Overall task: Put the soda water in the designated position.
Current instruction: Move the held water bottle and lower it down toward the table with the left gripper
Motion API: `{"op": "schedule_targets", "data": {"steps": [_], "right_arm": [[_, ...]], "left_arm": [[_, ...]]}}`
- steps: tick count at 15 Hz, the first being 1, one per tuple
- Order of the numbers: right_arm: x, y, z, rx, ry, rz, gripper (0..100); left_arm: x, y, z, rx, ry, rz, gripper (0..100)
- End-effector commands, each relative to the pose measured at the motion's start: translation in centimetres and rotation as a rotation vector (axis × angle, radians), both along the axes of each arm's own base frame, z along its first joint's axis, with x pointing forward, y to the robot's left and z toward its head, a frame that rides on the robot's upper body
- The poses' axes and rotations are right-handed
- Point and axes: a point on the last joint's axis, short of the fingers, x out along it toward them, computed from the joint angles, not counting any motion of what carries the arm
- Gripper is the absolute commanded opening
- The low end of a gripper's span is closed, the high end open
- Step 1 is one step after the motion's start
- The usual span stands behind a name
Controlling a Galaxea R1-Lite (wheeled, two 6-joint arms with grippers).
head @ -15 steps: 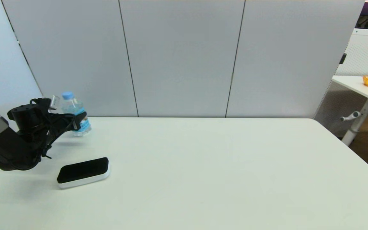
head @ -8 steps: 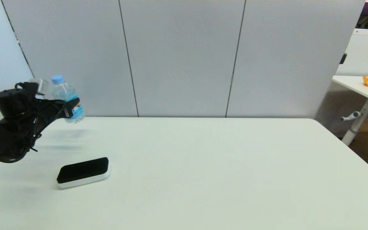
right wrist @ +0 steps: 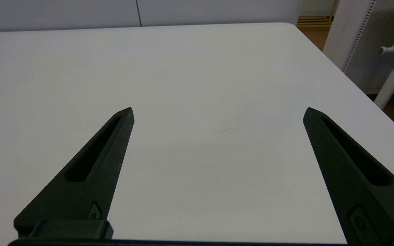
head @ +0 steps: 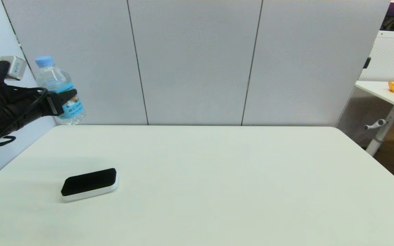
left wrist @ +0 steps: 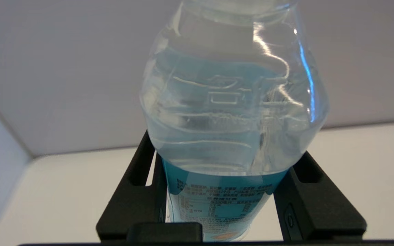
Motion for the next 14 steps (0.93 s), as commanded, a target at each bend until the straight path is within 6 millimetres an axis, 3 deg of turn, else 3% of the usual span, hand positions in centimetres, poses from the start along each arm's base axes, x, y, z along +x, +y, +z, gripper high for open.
{"op": "schedule_targets", "data": {"steps": [1, 8, 14], "right_arm": [[0.0, 0.0, 0.0, 0.0, 0.0, 0.0, 100], [0.0, 0.0, 0.0, -0.001, 0.0, -0.002, 100], [0.0, 0.0, 0.0, 0.0, 0.0, -0.002, 100]], "left_arm": [[-3.1, -2.6, -1.6, 0.002, 0.026, -0.08, 0], [-3.4, -3.2, -7.7, 0.002, 0.056, -0.086, 0], [-2.4, -3.2, -9.7, 0.008, 0.071, -0.09, 0]]}}
